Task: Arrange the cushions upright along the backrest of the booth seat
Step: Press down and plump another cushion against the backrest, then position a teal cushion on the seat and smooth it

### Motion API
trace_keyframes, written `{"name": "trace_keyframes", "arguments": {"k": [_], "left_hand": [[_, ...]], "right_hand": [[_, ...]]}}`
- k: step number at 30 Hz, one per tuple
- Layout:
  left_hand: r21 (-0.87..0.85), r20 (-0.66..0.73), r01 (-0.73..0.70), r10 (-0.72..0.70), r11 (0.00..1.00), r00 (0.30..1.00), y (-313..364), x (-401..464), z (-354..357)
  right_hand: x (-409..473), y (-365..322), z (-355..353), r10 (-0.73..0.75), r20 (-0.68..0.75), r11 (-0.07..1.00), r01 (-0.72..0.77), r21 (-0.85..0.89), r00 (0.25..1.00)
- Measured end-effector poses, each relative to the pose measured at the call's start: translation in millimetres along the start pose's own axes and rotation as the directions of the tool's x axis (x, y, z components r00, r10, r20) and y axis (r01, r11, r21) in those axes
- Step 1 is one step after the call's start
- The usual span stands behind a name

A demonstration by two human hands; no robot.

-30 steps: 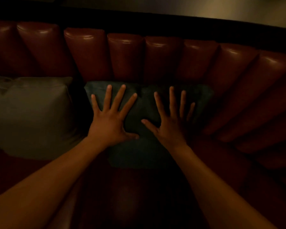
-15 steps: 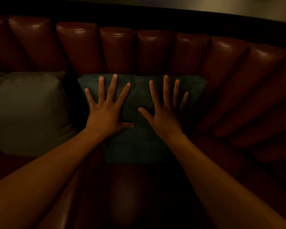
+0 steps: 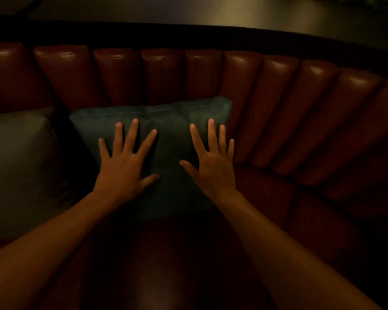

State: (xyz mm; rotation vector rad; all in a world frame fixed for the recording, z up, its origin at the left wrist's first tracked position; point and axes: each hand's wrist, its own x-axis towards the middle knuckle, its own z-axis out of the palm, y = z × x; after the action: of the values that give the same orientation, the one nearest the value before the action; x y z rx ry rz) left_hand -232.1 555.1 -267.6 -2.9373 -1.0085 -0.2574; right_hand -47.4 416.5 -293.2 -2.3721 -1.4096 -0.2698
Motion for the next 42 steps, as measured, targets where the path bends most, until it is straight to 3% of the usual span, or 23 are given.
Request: {"name": "trace_keyframes", "arguments": {"k": [6,9,17,23,27,33,36,39,42], "left_hand": [[-0.107,-0.055,-0.261,0.256,0.959,0.965,57.4,-19.3,-21.3],[-0.157,-0.046,-0.38,0.378,0.912,0.925,111.6,-29.3,-26.2],[-0.404,0.021,-0.543,0.601,0.736,0.799,305.2,-94.4,15.5],[-0.509,0.136,-0.52,0.661,0.686,0.738,429.4,-155.2,52.0],[-0.582,0.25,-0.431,0.656,0.69,0.713,488.3,-189.1,70.5],[-0.636,0.311,-0.302,0.593,0.711,0.743,556.2,-204.7,79.8],[-0.62,0.354,-0.277,0.577,0.734,0.736,586.7,-204.1,93.0],[-0.591,0.409,-0.243,0.546,0.769,0.732,610.7,-207.5,117.6],[-0.568,0.485,-0.125,0.454,0.813,0.748,619.6,-214.2,145.4]], "right_hand": [[-76.0,37.2,-76.1,0.209,-0.089,0.978,-0.206,0.046,0.974],[-132.0,66.1,-113.3,0.366,-0.206,0.93,-0.349,0.116,0.907],[-306.5,176.5,-169.6,0.564,-0.341,0.805,-0.592,0.024,0.752],[-434.8,244.2,-188.3,0.671,-0.358,0.703,-0.711,0.028,0.649],[-503.4,279.5,-199.1,0.755,-0.328,0.617,-0.785,0.06,0.568],[-575.6,332.6,-206.5,0.863,-0.258,0.471,-0.877,0.1,0.434],[-604.7,353.1,-202.7,0.931,-0.195,0.339,-0.929,0.147,0.309],[-626.7,366.9,-190.9,0.985,-0.116,0.15,-0.967,0.208,0.127],[-639.1,374.6,-173.0,0.999,-0.042,-0.007,-0.916,0.401,-0.026]]}}
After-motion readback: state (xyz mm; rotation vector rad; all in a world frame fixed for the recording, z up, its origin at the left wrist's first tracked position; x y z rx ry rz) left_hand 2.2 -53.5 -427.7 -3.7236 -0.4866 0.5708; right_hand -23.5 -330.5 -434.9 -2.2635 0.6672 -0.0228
